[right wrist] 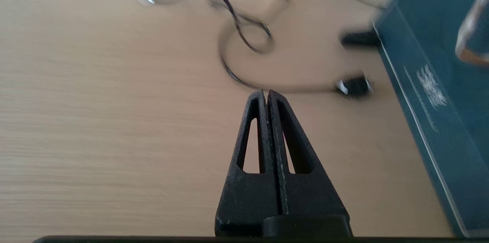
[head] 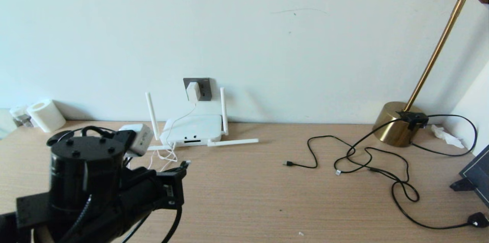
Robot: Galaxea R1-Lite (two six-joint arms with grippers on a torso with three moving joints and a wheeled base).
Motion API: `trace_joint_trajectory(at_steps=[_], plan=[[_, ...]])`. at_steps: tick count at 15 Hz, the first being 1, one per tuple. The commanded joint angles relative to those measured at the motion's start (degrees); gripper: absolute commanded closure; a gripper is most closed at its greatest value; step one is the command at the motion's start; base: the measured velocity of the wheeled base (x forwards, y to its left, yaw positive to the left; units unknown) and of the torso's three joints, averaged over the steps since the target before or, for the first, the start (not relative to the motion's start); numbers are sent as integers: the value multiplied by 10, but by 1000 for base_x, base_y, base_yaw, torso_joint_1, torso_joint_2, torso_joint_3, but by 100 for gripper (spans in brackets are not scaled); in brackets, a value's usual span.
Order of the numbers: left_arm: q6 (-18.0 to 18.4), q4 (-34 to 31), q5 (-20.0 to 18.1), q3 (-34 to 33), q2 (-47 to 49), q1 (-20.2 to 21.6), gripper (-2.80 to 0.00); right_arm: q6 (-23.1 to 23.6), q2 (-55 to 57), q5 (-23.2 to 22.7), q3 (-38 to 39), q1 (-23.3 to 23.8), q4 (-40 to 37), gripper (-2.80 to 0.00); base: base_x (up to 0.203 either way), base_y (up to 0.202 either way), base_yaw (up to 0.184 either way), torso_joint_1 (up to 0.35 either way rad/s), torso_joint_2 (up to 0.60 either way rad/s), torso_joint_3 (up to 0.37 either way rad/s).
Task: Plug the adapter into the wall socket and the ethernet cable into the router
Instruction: Align cable and router interface
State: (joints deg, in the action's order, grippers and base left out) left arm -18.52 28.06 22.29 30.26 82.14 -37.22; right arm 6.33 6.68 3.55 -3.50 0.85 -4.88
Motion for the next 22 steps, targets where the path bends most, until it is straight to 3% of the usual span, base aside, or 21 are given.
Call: trace_joint_trajectory(at_steps=[1, 2, 4, 8, 9, 12, 14, 18, 22], plan=[[6, 1, 9, -12, -27, 5, 0, -1, -70, -25, 9, -5, 0, 0, 0, 0, 0, 0, 0, 0], [20, -2, 25, -33, -52, 13, 0, -3, -66, -48, 16, -8, 0, 0, 0, 0, 0, 0, 0, 0], [47, -25, 61, -59, -78, 32, 0, -7, -66, -46, 15, -8, 0, 0, 0, 0, 0, 0, 0, 0], [48, -58, 65, -38, -59, 33, 0, -14, -66, -45, 16, -8, 0, 0, 0, 0, 0, 0, 0, 0], [41, -56, 63, -34, -50, 33, 0, -14, -66, -45, 16, -8, 0, 0, 0, 0, 0, 0, 0, 0], [-33, -48, 50, -12, 30, 32, 0, -15, -67, -45, 16, -7, 0, 0, 0, 0, 0, 0, 0, 0], [-55, -22, 44, 11, 100, 26, 0, -14, -66, -45, 16, -8, 0, 0, 0, 0, 0, 0, 0, 0], [-61, 67, 41, 63, 232, 26, 0, -14, -66, -45, 16, -7, 0, 0, 0, 0, 0, 0, 0, 0], [-42, 98, 46, 105, 247, 71, 0, -15, -66, -45, 16, -8, 0, 0, 0, 0, 0, 0, 0, 0]])
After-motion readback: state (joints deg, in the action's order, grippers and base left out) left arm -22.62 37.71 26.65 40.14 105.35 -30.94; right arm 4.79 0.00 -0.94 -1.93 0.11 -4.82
